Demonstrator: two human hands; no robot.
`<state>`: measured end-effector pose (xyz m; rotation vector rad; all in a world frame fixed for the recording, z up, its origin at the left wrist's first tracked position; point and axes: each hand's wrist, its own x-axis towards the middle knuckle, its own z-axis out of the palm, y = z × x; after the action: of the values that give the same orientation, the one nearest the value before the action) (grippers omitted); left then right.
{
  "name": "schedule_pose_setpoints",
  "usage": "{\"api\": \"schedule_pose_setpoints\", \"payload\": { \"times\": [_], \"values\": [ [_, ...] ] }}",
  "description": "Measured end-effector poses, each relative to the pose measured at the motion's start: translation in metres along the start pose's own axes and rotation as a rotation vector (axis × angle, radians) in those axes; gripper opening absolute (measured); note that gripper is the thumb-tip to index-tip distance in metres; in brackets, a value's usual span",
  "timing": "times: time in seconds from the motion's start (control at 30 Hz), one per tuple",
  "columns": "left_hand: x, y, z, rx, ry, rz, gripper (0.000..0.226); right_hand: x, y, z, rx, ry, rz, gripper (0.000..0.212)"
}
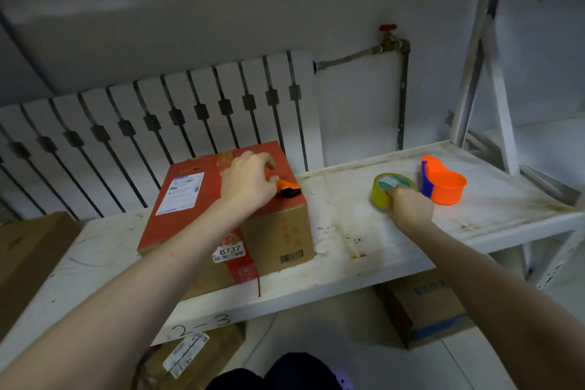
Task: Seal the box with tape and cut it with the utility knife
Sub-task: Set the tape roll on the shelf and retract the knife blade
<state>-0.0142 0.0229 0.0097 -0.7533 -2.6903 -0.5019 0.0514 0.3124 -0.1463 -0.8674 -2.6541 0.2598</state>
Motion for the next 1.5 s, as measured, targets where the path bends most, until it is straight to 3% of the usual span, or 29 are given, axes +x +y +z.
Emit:
{"api": "schedule_pose_setpoints", "payload": {
  "times": [0.3,0.37,0.53,0.6,0.77,0.87,1.07,1.23,1.37,1.5],
  "values": [
    [0.005,-0.007,0.013,0.008,-0.058,-0.001,0.018,0.006,-0.005,0.023,0.188,-0.164,0.099,0.034],
    [0.003,-0.009,0.014,-0.004,-0.073,-0.008,0.015,-0.001,-0.018,0.015,0.21,-0.124,0.087,0.039],
    [-0.001,-0.018,0.013,-0.039,-0.072,-0.051,0.018,-0.019,-0.097,-0.047,0.535,0.167,-0.208,0.027],
    [-0.002,-0.023,0.01,-0.033,-0.064,-0.074,0.019,-0.026,-0.134,-0.074,0.588,0.161,-0.318,0.027],
    [-0.01,-0.042,0.0,-0.05,-0.052,-0.132,0.021,-0.03,-0.192,-0.08,0.246,-0.07,-0.517,0.047],
    [-0.016,-0.053,-0.004,-0.087,-0.055,-0.157,0.015,-0.031,-0.203,-0.072,0.103,-0.099,-0.522,0.035],
    [-0.03,-0.065,-0.013,-0.163,-0.079,-0.215,0.011,-0.036,-0.204,-0.069,0.141,-0.083,-0.471,0.023],
    [-0.038,-0.066,-0.022,-0.39,-0.092,-0.294,0.005,-0.054,-0.205,-0.079,0.547,-0.128,-0.361,0.031],
    [-0.042,-0.061,-0.03,-0.744,-0.095,-0.386,0.016,-0.083,-0.217,-0.108,1.067,-0.388,-0.211,0.029],
    [-0.049,-0.053,-0.04,-1.056,-0.082,-0.426,0.035,-0.114,-0.227,-0.127,1.415,-0.648,-0.095,0.027]
  ]
}}
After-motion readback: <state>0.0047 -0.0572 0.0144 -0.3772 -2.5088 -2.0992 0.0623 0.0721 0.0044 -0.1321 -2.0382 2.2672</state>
